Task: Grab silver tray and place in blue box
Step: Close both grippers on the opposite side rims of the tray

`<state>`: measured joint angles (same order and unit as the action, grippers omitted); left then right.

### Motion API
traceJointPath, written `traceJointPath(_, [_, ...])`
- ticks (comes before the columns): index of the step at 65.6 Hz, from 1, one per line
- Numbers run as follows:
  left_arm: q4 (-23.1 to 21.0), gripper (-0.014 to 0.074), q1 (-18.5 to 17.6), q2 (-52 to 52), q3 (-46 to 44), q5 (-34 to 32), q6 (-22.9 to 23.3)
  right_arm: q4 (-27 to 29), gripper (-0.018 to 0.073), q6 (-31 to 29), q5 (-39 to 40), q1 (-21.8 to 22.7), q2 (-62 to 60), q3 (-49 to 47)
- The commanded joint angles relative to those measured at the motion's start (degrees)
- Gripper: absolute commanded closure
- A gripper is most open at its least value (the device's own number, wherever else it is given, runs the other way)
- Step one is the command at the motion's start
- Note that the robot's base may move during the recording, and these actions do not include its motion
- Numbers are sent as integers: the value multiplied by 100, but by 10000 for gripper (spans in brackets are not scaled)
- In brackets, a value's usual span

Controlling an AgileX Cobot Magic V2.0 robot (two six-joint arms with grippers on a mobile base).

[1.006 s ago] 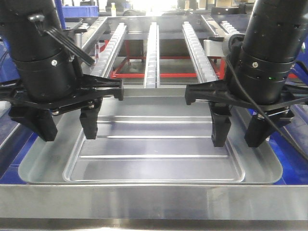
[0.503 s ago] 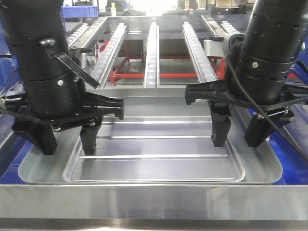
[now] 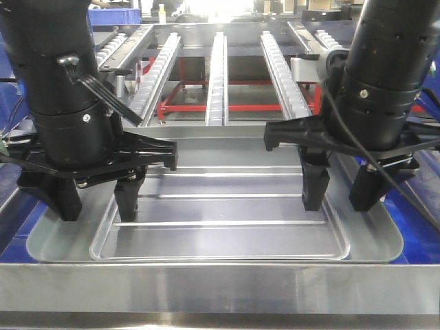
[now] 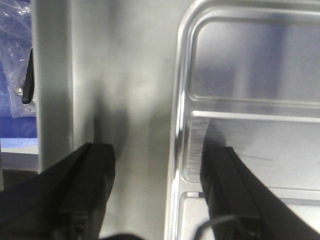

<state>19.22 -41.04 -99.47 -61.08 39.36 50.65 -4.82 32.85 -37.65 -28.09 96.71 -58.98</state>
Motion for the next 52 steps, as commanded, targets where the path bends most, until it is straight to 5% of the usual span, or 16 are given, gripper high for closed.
traceJointPath(1, [23,300,-28,218,-158,-90,10,-56,124,-21,137,13,-106,-160])
traceJointPath(52, [-34,300,-28,218,-158,-79,10,-56,124,-21,192,13,-68,-160])
